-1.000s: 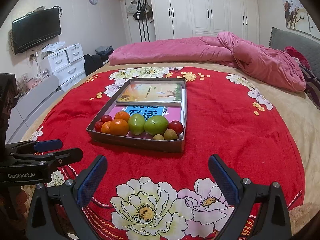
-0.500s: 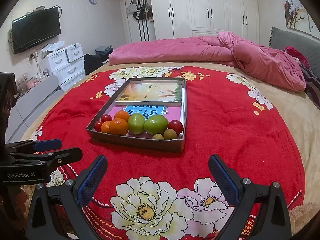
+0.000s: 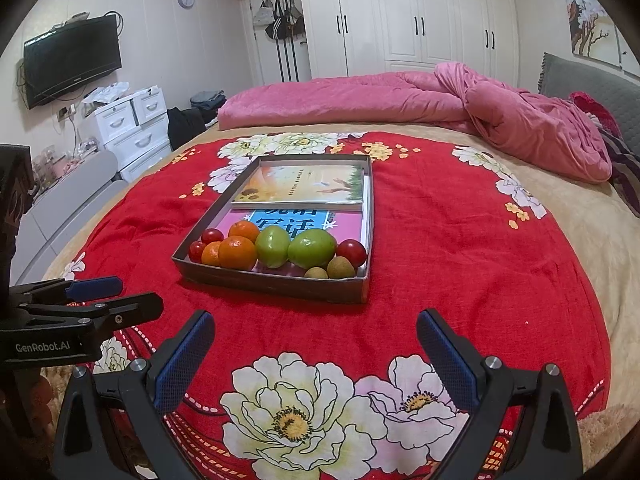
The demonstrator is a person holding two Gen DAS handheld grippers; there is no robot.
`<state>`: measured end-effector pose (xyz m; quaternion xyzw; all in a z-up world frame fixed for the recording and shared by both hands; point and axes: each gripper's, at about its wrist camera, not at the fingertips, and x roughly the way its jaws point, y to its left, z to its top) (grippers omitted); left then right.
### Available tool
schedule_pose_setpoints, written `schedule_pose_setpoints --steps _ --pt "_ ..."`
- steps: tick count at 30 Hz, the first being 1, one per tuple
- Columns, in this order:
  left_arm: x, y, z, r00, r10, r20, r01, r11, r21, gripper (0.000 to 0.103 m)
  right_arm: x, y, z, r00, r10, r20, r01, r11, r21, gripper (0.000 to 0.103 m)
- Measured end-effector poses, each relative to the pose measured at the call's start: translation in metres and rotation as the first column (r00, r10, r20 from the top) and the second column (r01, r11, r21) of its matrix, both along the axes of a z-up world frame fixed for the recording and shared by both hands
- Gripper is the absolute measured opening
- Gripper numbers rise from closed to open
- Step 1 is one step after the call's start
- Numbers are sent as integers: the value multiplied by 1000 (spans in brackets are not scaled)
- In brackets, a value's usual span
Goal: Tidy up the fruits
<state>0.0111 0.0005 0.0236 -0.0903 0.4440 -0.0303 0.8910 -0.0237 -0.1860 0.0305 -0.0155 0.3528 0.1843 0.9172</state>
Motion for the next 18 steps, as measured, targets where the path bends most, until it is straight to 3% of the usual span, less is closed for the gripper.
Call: schedule_pose_setpoints --steps 18 --pt "5 5 -1 1000 14 -9 -14 1000 2 80 3 -4 -2 1000 -11 -5 11 1000 4 102"
